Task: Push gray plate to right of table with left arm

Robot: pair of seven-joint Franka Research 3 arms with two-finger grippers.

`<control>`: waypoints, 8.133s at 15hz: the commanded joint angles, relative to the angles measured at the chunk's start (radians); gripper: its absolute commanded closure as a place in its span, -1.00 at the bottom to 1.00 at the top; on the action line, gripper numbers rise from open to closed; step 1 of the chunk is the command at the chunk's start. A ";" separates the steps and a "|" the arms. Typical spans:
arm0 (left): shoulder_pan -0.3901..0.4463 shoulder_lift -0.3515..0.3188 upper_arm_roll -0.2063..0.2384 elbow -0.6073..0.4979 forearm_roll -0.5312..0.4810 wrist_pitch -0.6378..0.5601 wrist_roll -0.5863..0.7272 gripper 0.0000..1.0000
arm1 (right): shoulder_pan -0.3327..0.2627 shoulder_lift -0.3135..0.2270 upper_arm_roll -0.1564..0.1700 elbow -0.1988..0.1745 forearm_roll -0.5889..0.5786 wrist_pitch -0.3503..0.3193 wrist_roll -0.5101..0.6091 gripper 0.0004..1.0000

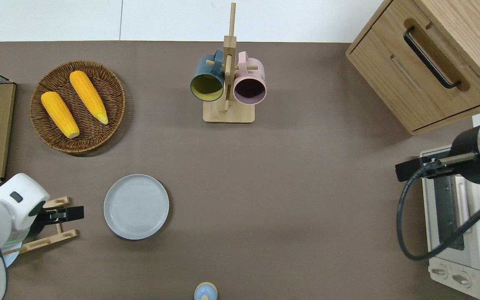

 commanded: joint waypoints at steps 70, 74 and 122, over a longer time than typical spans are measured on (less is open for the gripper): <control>-0.324 0.537 -0.412 0.018 0.298 0.556 -1.507 1.00 | -0.020 -0.003 0.015 0.009 0.004 -0.016 0.013 -0.97; -0.387 0.619 -0.412 0.119 0.411 0.497 -1.676 1.00 | -0.020 -0.003 0.015 0.009 0.006 -0.016 0.013 -0.97; 0.189 0.298 -0.381 0.550 -0.001 -0.471 -0.300 -0.99 | -0.020 -0.003 0.015 0.009 0.006 -0.016 0.013 -0.97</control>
